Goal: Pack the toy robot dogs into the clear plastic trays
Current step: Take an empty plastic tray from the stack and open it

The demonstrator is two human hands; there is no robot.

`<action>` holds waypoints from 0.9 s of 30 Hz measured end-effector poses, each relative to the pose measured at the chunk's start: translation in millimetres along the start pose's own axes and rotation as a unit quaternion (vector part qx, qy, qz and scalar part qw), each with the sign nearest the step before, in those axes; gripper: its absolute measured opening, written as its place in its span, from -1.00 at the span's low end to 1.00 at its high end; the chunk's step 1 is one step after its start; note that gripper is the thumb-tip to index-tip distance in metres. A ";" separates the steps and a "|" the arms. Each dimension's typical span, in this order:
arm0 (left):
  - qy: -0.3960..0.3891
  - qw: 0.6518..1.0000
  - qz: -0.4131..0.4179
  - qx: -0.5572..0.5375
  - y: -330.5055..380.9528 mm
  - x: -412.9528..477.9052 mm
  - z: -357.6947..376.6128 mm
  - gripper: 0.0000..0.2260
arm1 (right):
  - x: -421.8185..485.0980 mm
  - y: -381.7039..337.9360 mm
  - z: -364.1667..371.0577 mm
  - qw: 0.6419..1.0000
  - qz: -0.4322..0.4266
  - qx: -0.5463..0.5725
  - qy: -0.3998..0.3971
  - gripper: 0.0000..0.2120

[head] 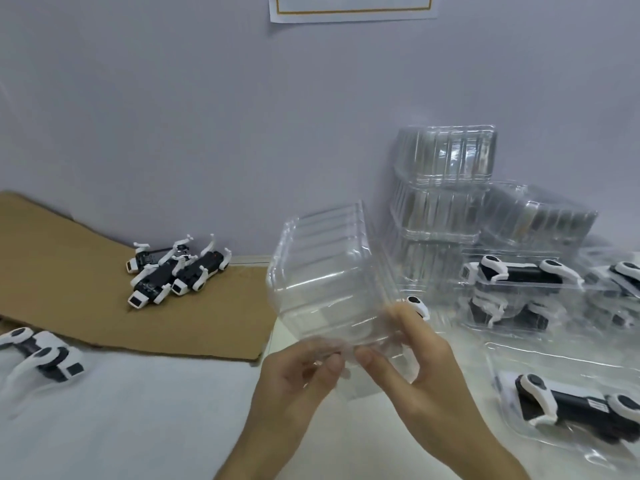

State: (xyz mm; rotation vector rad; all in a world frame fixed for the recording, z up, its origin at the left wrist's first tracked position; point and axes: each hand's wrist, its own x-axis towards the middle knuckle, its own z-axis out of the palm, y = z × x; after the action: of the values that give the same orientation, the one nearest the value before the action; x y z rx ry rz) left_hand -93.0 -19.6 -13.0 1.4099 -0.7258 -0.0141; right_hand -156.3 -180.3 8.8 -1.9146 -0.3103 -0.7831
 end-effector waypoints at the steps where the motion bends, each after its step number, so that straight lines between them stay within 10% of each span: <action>1: -0.012 1.000 0.000 -0.007 2.2 0.1 -0.2 -0.76 | 0.1 0.1 -1.7 1.000 0.004 0.015 0.002 -0.88; 27: 0.042 0.994 -0.001 -0.099 -1.2 6.8 -16.1 -0.78 | 1.0 -8.1 -12.4 0.991 0.069 0.106 0.048 -0.82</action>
State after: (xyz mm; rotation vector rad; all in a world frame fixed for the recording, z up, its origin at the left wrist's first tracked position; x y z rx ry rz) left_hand -79.7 -8.5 -10.8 1.2140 -0.6365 -0.0278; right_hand -164.6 -187.5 18.8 -1.6747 -0.1911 -0.7172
